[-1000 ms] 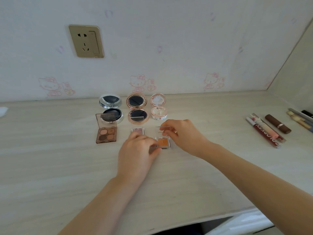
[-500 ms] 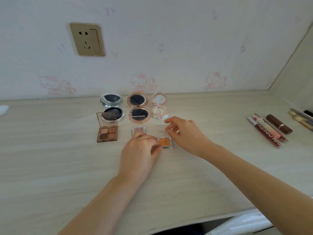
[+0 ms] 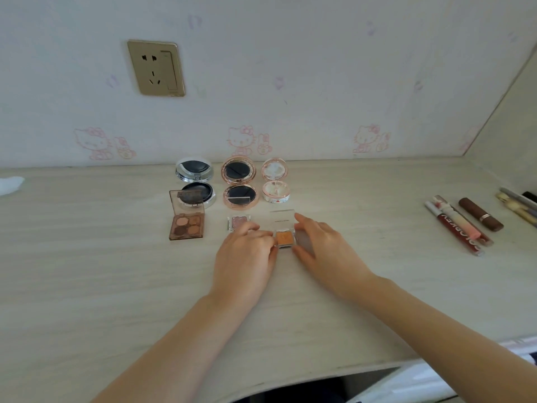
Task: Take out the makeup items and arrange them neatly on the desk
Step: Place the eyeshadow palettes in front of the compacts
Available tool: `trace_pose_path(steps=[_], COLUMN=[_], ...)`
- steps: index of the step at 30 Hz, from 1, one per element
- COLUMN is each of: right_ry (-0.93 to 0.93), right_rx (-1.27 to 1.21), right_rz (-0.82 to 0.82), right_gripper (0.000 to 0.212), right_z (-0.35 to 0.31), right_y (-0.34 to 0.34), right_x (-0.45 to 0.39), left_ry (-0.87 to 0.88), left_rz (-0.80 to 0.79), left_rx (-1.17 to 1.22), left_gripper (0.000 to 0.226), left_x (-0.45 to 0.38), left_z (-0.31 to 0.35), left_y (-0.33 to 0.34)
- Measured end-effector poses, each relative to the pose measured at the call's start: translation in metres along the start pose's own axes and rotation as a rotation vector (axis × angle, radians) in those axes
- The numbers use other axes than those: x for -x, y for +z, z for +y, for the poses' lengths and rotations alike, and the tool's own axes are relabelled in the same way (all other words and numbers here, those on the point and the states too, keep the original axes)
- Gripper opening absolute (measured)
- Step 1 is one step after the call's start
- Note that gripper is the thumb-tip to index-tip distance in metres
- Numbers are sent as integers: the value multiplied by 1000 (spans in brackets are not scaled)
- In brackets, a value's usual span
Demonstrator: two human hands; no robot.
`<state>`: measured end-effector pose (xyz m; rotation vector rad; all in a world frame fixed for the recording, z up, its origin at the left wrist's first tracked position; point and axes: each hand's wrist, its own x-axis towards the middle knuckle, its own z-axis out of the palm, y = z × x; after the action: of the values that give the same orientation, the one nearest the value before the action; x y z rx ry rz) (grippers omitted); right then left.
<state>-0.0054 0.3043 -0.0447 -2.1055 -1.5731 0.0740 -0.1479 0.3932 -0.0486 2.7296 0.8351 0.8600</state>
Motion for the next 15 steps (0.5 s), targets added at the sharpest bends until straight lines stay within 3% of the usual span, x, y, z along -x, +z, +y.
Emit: trace_pose_path(steps=[3,6,15], right_ry=[-3,6,36], right_rx=[-10,-36,-60], right_rz=[11,27,19], right_gripper=[55,56,58], right_z=[3,8,16], right_y=[1,3,6], right_x=[-6,-13,-33], left_ry=[72,127,160], left_rz=[6,1,-18], left_rx=[-128,-233,-287], left_gripper=[2,13,19], left_x=[-6,-14,-33], left_z=[2,-1,-13], left_y=[1,4,10])
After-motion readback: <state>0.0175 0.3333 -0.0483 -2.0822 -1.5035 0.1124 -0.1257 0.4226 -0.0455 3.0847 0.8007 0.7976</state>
